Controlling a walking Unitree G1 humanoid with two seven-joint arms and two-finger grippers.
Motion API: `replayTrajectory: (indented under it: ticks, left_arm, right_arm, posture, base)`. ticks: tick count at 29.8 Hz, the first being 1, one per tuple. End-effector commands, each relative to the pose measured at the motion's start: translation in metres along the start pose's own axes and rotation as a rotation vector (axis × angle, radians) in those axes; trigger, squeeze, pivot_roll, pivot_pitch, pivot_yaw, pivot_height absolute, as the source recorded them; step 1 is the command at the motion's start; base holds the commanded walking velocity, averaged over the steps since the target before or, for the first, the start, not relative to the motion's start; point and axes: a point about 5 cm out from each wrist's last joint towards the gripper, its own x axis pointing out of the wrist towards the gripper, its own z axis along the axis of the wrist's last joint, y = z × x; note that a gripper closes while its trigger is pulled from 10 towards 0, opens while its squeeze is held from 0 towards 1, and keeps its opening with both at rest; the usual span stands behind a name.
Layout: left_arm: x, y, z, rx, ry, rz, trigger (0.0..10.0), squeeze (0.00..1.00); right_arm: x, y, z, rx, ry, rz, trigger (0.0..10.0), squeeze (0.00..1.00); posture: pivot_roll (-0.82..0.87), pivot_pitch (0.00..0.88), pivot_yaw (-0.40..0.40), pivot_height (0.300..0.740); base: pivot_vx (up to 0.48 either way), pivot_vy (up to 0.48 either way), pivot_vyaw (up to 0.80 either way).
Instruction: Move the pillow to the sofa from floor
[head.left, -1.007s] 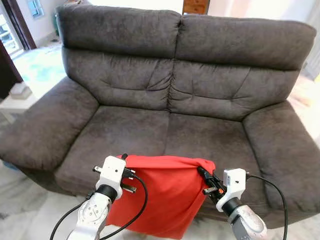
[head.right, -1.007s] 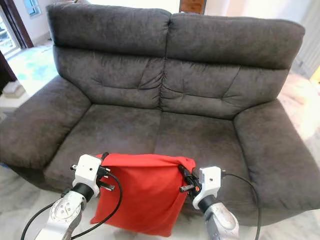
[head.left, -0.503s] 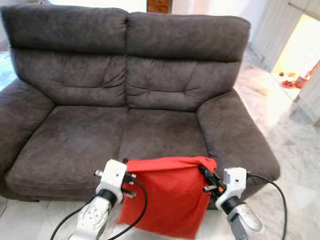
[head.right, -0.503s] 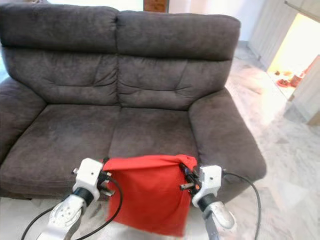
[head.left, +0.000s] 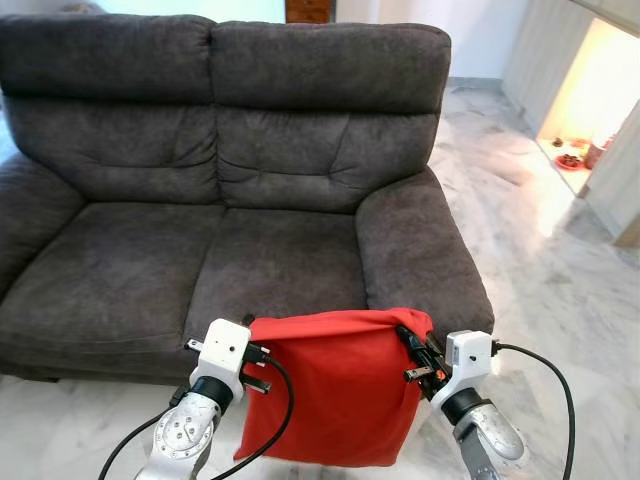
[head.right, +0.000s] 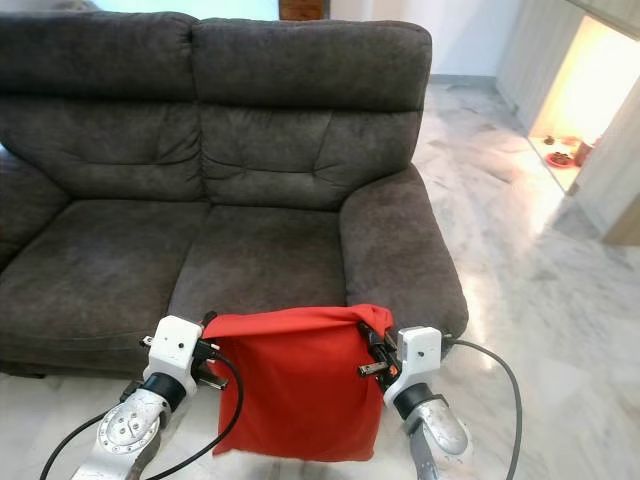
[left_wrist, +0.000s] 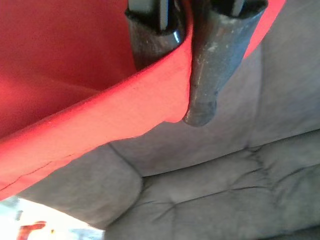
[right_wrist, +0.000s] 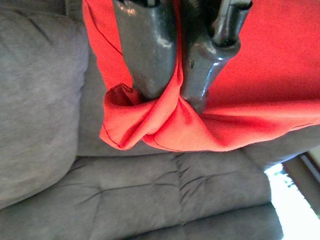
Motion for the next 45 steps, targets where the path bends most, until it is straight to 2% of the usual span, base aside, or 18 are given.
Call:
replayTrajectory:
  ticks: [1,7,13,33,38,42,45]
  left_arm:
    - [-0.001,0.025,0.016,0.013,-0.087,0.106,10.0,0.00]
    - [-0.001,0.024,0.016,-0.015,-0.087,0.109,10.0,0.00]
    - [0.000,0.025,0.016,-0.008,-0.086,0.107,10.0,0.00]
    - [0.000,0.023,0.017,-0.006,-0.091,0.107,10.0,0.00]
    - [-0.001,0.025,0.023,0.040,-0.118,0.110,10.0,0.00]
    - [0.001,0.026,0.042,0.088,-0.184,0.107,10.0,0.00]
    - [0.002,0.026,0.047,0.100,-0.203,0.103,10.0,0.00]
  right_arm:
    - [-0.004,-0.011,0.011,-0.010,-0.055,-0.053,10.0,0.00]
    - [-0.004,-0.010,0.011,-0.007,-0.054,-0.049,10.0,0.00]
    - [-0.003,-0.010,0.011,-0.004,-0.056,-0.045,10.0,0.00]
    - [-0.004,-0.011,0.012,0.002,-0.054,-0.047,10.0,0.00]
    - [-0.004,-0.011,0.014,0.000,-0.067,-0.053,10.0,0.00]
    - [-0.005,-0.010,0.025,0.002,-0.128,-0.078,10.0,0.00]
    - [-0.004,-0.009,0.030,-0.003,-0.153,-0.092,10.0,0.00]
  posture:
    - [0.01,0.087,0.012,0.740]
    - [0.01,0.084,0.012,0.740]
    - [0.01,0.076,0.012,0.740]
    - [0.01,0.086,0.006,0.740]
    - [0.01,0.087,0.003,0.740]
    - [0.01,0.089,0.004,0.740]
    - [0.01,0.090,0.006,0.740]
  base:
    - [0.000,0.000,0.00]
    - [0.000,0.000,0.00]
    - [0.000,0.423,0.00]
    - [0.000,0.000,0.00]
    - [0.000,0.000,0.00]
    - [0.000,0.000,0.00]
    - [0.000,0.000,0.00]
